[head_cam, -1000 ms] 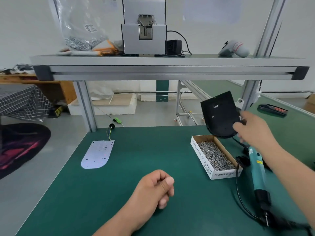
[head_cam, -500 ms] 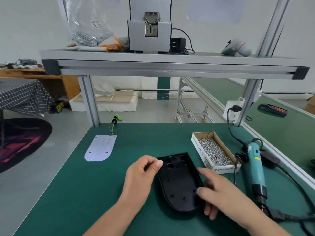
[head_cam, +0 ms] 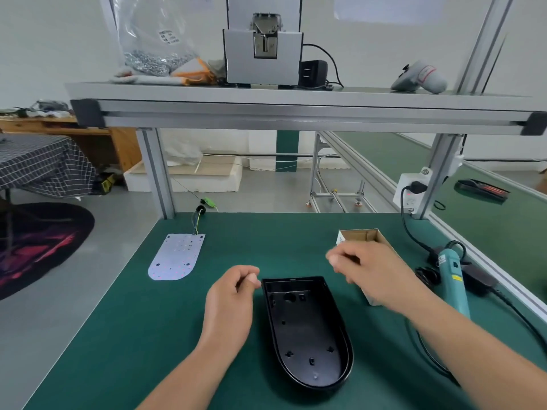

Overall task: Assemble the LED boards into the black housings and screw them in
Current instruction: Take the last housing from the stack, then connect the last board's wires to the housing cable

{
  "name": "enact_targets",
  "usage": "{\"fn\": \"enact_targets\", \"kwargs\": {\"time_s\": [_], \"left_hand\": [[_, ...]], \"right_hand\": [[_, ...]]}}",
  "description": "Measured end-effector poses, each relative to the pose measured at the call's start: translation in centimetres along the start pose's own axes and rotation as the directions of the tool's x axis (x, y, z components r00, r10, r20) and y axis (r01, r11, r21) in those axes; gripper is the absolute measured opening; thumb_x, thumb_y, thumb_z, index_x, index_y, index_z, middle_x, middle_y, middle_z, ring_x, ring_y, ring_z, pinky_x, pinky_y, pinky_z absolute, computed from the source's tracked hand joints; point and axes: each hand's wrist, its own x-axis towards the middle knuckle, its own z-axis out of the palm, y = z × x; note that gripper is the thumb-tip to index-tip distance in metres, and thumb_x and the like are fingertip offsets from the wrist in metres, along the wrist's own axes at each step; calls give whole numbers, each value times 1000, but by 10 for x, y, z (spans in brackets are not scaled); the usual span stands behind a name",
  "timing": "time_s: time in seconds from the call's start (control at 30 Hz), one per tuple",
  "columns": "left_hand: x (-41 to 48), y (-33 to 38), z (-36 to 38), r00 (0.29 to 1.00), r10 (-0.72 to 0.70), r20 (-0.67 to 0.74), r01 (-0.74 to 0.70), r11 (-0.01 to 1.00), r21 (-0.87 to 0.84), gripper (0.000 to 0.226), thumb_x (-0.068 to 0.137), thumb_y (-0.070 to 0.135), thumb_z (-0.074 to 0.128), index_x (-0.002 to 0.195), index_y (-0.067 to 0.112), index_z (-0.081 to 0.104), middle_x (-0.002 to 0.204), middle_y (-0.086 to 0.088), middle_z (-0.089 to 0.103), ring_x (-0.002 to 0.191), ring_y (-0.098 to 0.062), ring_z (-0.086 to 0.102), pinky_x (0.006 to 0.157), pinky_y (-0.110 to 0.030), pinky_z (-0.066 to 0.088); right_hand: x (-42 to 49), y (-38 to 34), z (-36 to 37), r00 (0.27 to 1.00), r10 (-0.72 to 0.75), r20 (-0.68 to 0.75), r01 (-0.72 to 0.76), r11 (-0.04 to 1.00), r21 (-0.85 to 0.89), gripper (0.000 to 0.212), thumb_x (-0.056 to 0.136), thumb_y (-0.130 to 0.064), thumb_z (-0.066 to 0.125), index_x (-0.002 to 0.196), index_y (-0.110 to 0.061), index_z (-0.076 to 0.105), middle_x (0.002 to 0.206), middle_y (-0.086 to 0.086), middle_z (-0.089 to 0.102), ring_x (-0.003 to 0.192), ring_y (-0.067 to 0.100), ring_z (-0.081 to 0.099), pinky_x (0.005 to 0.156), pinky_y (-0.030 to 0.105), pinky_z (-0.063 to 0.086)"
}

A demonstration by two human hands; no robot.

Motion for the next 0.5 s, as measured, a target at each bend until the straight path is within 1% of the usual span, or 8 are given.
{"fn": "enact_targets", "kwargs": {"time_s": [0.07,0.1,0.17,0.2,0.27,0.37,0.43,0.5], "left_hand": [[2,2,-7,999,9,49,-20,974,224,18,107,27,52,103,40,65,91,20,72,80,2,64,71,-27,53],[3,4,-11,997,27,72,-51,931,360,16,107,30,48,109,41,61,92,20,70,84,0,64,74,-31,52],[6,4,-19,992,73,105,-121,798,590,19,107,33,40,117,39,55,90,18,66,83,-6,63,72,-33,49],[7,5,-22,989,81,125,-144,738,660,21,106,32,37,119,38,54,90,15,66,82,-10,64,73,-33,50],[10,5,-25,983,72,166,-170,684,709,26,104,30,36,122,36,54,91,12,68,85,-14,65,76,-33,51],[11,4,-25,976,65,207,-196,682,705,30,102,29,37,125,36,56,97,10,72,90,-15,67,81,-32,52],[13,2,-25,979,67,194,-184,700,690,31,101,29,38,125,35,59,102,11,74,94,-14,68,85,-33,54],[16,-2,-25,982,65,175,-167,725,669,33,102,28,39,125,34,62,112,15,73,100,-11,69,88,-32,54]], "right_hand": [[37,-18,11,996,-83,42,85,995,-43,17,102,-34,58,92,-33,72,83,-24,70,75,-1,65,66,15,47],[57,-26,21,991,-112,67,116,992,-46,16,101,-31,59,96,-30,73,81,-22,71,75,-2,66,64,13,44],[95,-44,46,981,-152,121,158,986,-43,17,101,-26,59,104,-24,75,80,-15,72,72,2,67,69,21,47],[113,-53,60,974,-166,155,173,984,-35,20,101,-25,58,111,-22,75,86,-13,73,74,3,68,73,25,51],[143,-72,87,953,-195,232,210,977,-37,30,104,-25,56,131,-20,70,109,-5,75,94,12,71,84,28,52],[179,-103,127,899,-259,354,298,953,-59,47,108,-26,52,155,-21,49,141,5,65,128,24,60,96,29,43],[197,-125,149,855,-293,428,369,923,-106,53,110,-24,46,162,-26,37,152,11,55,133,30,54,102,34,43],[210,-142,168,817,-287,500,416,894,-166,61,109,-12,40,165,-34,28,155,16,48,124,35,56,103,43,47]]}}
